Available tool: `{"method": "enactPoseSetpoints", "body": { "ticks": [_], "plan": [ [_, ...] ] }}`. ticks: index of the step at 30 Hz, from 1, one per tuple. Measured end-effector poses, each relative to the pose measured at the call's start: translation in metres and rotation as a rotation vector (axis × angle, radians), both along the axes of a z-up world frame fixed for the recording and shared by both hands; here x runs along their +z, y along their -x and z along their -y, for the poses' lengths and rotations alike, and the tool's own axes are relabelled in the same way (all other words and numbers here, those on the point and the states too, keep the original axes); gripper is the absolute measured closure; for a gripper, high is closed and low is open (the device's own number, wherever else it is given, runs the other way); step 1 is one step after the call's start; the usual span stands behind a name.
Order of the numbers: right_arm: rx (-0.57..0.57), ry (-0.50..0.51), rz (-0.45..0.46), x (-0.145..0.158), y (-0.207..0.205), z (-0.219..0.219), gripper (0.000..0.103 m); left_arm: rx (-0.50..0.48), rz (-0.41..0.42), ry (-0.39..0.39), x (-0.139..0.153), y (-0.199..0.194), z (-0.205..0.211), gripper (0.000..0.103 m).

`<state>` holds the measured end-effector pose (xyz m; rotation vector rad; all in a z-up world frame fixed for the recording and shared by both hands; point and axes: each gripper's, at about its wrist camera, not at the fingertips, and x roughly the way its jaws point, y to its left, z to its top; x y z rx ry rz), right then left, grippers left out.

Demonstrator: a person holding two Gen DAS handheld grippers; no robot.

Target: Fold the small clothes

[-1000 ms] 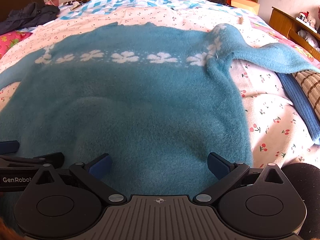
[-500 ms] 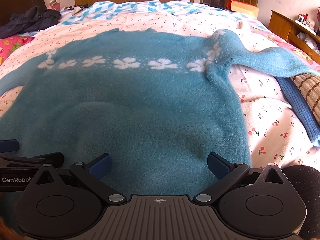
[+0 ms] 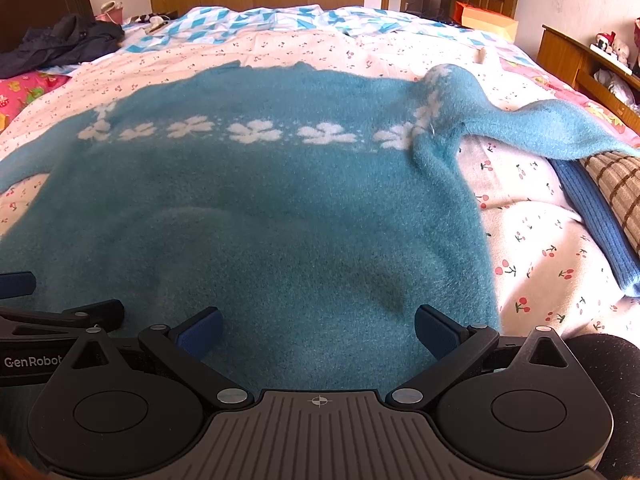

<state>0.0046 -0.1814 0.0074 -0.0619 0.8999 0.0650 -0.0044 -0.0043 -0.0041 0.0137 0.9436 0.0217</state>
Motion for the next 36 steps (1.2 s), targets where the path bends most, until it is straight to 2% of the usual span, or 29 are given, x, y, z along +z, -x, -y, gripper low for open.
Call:
{"method": "enactPoseSetpoints", "body": {
  "ticks": [36],
  "plan": [
    [0.000,-0.006,0.001,0.0014,0.0014,-0.0003,0.002,0.001,0.006,-0.002,0.0018,0.0026,0.0036,0.003]
  ]
}}
